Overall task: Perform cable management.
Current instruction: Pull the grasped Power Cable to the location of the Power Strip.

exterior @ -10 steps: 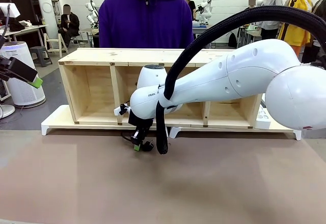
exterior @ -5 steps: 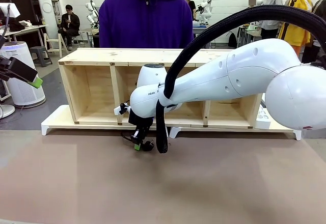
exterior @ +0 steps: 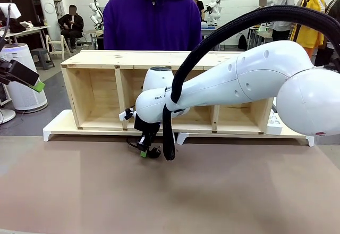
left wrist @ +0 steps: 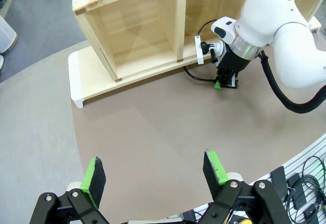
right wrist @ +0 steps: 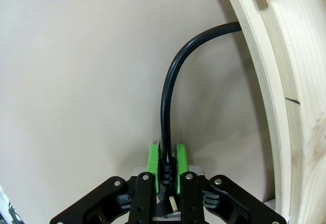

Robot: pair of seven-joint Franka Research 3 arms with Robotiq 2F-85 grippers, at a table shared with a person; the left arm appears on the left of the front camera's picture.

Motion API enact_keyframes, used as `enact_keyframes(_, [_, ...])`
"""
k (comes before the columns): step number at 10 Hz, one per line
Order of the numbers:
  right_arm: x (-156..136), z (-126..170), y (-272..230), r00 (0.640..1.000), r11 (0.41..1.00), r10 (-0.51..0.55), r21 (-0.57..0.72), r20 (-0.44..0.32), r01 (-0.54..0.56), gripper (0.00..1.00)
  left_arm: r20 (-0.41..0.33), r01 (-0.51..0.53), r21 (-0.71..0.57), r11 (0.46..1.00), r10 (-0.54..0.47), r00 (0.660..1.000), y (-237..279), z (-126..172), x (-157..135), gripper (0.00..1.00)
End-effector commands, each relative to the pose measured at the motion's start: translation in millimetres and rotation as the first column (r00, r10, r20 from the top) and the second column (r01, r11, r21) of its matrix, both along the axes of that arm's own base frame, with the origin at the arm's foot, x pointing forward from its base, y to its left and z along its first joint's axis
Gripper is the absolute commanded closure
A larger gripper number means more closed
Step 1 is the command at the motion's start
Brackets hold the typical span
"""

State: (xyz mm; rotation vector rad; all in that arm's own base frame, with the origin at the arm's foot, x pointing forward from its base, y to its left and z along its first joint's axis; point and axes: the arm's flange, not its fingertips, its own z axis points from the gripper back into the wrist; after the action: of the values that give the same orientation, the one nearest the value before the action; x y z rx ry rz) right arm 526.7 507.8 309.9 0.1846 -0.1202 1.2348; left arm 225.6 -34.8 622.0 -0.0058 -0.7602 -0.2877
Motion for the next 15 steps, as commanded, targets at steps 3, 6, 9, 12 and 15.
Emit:
enact_keyframes(3, [0.4, 0.6, 0.2, 1.0, 1.0, -0.001, 0.004, 0.003, 0.001, 1.0, 0.006, -0.005, -0.009, 1.0, 0.005, 1.0, 0.2, 0.7, 1.6, 0.0])
enact_keyframes(6, [0.4, 0.6, 0.2, 1.0, 1.0, -0.001, 0.004, 0.003, 0.001, 1.0, 0.006, -0.005, -0.009, 1.0, 0.005, 1.0, 0.2, 0.7, 1.6, 0.0])
enact_keyframes(9, [-44.6, 13.6, -9.5, 1.0, 0.999, -0.018, -0.033, 0.009, 0.018, 0.84, 0.006, -0.005, -0.009, 1.0, 0.005, 1.0, 0.2, 0.7, 1.6, 0.0])
enact_keyframes(12, [-101.7, 28.3, -25.4, 1.0, 0.999, -0.021, -0.035, 0.022, 0.022, 0.84, 0.006, -0.005, -0.009, 1.0, 0.005, 1.0, 0.2, 0.7, 1.6, 0.0])
enact_keyframes(15, [-157.0, 42.7, -54.0, 0.992, 0.995, -0.089, -0.025, 0.084, 0.092, 0.84, 0.006, -0.005, -0.009, 1.0, 0.005, 1.0, 0.2, 0.7, 1.6, 0.0])
